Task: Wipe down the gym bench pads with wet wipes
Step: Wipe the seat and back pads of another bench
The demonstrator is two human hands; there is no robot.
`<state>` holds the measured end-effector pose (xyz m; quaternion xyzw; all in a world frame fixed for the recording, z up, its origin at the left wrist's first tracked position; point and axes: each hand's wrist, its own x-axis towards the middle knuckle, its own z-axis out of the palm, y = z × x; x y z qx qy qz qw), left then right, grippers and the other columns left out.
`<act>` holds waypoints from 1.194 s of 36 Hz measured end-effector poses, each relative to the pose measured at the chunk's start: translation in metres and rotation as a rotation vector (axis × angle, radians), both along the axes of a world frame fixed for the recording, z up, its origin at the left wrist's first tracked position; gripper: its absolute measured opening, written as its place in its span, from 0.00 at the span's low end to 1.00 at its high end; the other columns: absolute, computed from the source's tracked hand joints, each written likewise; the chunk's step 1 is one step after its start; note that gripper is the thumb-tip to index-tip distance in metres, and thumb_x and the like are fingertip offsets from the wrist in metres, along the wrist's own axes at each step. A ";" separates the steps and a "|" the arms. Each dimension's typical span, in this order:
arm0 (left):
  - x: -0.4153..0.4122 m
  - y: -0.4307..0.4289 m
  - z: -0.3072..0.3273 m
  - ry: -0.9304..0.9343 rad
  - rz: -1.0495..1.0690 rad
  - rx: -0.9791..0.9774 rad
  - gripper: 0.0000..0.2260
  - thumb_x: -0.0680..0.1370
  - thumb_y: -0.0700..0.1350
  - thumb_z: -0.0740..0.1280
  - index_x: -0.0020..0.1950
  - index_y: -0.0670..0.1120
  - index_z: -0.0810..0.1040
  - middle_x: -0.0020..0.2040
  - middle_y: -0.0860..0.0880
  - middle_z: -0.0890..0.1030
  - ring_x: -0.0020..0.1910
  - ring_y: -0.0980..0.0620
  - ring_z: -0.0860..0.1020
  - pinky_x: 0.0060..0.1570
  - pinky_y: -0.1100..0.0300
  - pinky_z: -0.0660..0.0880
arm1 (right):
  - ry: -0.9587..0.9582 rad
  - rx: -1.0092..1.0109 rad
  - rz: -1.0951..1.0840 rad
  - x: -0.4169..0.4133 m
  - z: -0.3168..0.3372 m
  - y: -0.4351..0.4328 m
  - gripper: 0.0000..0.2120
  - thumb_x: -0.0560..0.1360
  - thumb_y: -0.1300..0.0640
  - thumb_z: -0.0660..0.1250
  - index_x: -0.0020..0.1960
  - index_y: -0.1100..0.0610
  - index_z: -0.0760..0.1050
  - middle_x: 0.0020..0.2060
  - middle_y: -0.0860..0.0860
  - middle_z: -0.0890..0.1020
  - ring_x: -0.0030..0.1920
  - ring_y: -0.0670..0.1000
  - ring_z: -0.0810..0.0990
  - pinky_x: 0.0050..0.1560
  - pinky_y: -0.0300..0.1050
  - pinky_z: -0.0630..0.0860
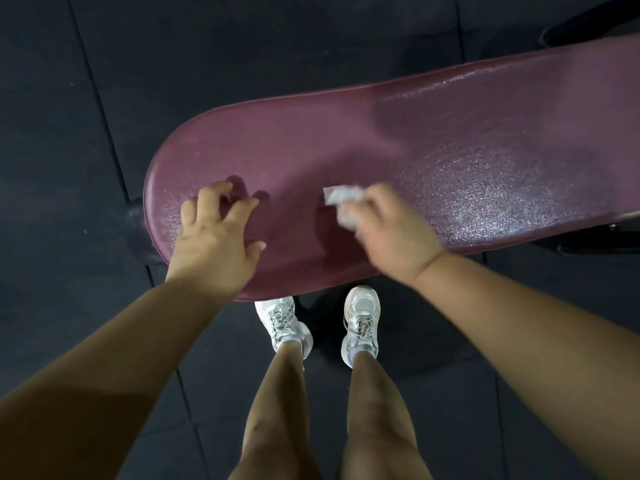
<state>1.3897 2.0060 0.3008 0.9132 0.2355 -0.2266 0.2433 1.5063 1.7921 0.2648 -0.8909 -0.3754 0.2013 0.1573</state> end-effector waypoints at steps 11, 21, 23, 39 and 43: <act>-0.004 0.012 -0.005 -0.003 0.006 -0.033 0.27 0.74 0.52 0.70 0.71 0.55 0.68 0.76 0.55 0.58 0.70 0.49 0.54 0.65 0.47 0.66 | 0.034 0.068 -0.342 -0.016 -0.001 0.065 0.13 0.72 0.62 0.61 0.55 0.62 0.74 0.54 0.61 0.71 0.46 0.62 0.75 0.45 0.52 0.74; -0.008 0.027 -0.001 0.026 0.016 -0.103 0.30 0.75 0.48 0.70 0.74 0.53 0.62 0.76 0.62 0.52 0.71 0.56 0.51 0.66 0.51 0.65 | -0.044 0.086 -0.077 0.041 -0.004 0.053 0.11 0.74 0.60 0.58 0.53 0.55 0.74 0.54 0.58 0.73 0.49 0.62 0.75 0.51 0.56 0.75; -0.009 0.031 -0.001 0.027 0.033 -0.069 0.32 0.73 0.49 0.71 0.75 0.51 0.62 0.76 0.58 0.53 0.71 0.53 0.51 0.67 0.49 0.64 | -0.085 0.050 -0.394 0.058 0.000 0.054 0.18 0.75 0.63 0.59 0.64 0.58 0.71 0.61 0.60 0.70 0.53 0.62 0.74 0.55 0.51 0.73; -0.017 0.047 -0.003 0.030 0.074 -0.050 0.35 0.72 0.50 0.73 0.75 0.50 0.62 0.78 0.54 0.50 0.74 0.49 0.49 0.69 0.47 0.63 | -0.158 -0.038 0.036 0.041 -0.010 0.082 0.20 0.73 0.59 0.61 0.64 0.56 0.73 0.53 0.59 0.72 0.42 0.63 0.77 0.39 0.56 0.79; -0.021 0.052 0.000 0.034 0.178 -0.014 0.35 0.72 0.49 0.73 0.75 0.49 0.62 0.77 0.50 0.49 0.72 0.47 0.50 0.67 0.44 0.65 | -0.144 0.004 -0.609 0.074 -0.003 0.085 0.15 0.76 0.62 0.60 0.62 0.57 0.74 0.60 0.60 0.68 0.51 0.60 0.75 0.54 0.43 0.71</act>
